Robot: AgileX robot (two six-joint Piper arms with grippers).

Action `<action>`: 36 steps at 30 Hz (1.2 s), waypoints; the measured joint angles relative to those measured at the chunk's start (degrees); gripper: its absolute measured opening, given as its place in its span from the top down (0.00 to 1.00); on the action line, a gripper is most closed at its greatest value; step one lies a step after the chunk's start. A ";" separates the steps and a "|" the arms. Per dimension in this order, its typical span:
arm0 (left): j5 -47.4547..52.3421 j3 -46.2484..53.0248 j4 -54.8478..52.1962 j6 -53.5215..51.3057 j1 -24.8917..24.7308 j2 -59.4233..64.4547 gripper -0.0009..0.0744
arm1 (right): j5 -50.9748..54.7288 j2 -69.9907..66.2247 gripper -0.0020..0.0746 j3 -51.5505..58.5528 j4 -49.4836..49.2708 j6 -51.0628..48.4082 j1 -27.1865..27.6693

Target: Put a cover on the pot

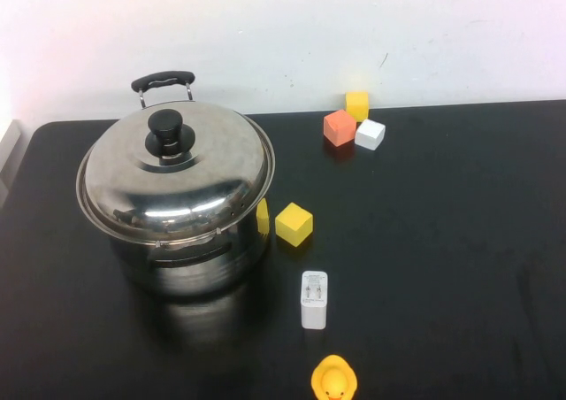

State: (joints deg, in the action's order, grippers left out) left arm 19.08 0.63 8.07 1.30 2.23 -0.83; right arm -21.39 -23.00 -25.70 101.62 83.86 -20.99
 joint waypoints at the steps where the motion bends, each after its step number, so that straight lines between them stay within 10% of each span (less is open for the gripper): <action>1: 0.00 0.00 0.00 0.00 0.00 0.00 0.99 | 0.12 1.04 0.96 0.46 0.00 -0.02 0.00; 9: 0.00 0.00 0.00 0.00 0.00 0.00 0.99 | 1.51 4.40 0.96 6.36 -8.86 -9.18 0.00; 15: 0.00 0.00 0.00 0.00 0.00 0.00 0.99 | 18.50 4.40 0.96 10.38 -70.44 -81.72 0.00; 18: 0.00 0.00 0.00 0.00 0.45 0.00 0.99 | 34.53 4.40 0.96 10.50 -93.70 -102.65 0.00; 26: 0.00 0.00 0.00 0.00 0.59 0.00 0.99 | 48.05 8.88 0.96 13.72 -98.01 -100.86 4.65; 36: 0.00 0.00 0.00 0.00 0.59 0.00 0.99 | 45.52 21.09 0.96 19.59 -98.64 -100.31 25.91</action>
State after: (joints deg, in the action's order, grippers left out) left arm 19.08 0.63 8.07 1.30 2.82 -0.83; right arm 24.13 -1.92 -6.10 2.99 -16.44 4.92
